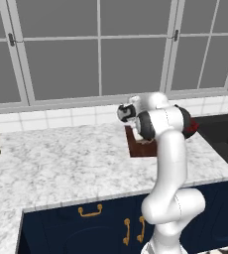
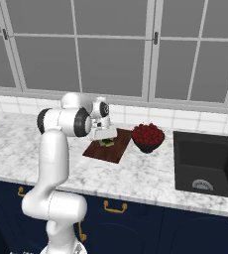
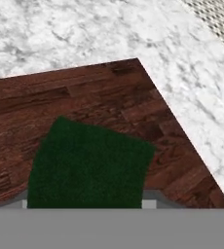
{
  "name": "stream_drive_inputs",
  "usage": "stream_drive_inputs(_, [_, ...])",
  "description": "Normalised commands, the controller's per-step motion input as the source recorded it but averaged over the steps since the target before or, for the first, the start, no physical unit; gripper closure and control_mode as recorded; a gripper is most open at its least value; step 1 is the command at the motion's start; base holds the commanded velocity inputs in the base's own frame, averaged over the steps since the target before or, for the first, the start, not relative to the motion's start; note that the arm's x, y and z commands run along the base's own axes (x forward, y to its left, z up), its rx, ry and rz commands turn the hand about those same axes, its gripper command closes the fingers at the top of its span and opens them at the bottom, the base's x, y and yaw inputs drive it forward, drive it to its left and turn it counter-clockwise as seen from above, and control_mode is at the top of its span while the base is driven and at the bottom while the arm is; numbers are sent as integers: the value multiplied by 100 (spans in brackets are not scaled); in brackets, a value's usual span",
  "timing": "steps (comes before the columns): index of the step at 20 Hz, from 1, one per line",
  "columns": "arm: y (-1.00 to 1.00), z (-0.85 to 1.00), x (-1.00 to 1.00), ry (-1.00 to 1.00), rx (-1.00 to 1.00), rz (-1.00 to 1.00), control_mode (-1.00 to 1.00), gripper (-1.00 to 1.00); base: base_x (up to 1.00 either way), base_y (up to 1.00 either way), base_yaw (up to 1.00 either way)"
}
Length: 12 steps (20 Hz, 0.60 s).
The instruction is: Pick up the sponge from the counter and clean the cutting board by briefly scrubbing or pressing down on the cutting board. Once finished, release the sponge.
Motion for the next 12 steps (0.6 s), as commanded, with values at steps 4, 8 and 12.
stream_drive_inputs(4, [57, -85, -100, -40, 0, -1, -100, 100, 0, 0, 0])
stream_drive_inputs(8, [66, -31, -98, -10, 0, -3, -100, 100, 0, 0, 0])
stream_drive_inputs(12, [64, 0, -65, 13, -3, 0, -100, 100, 0, 0, 0])
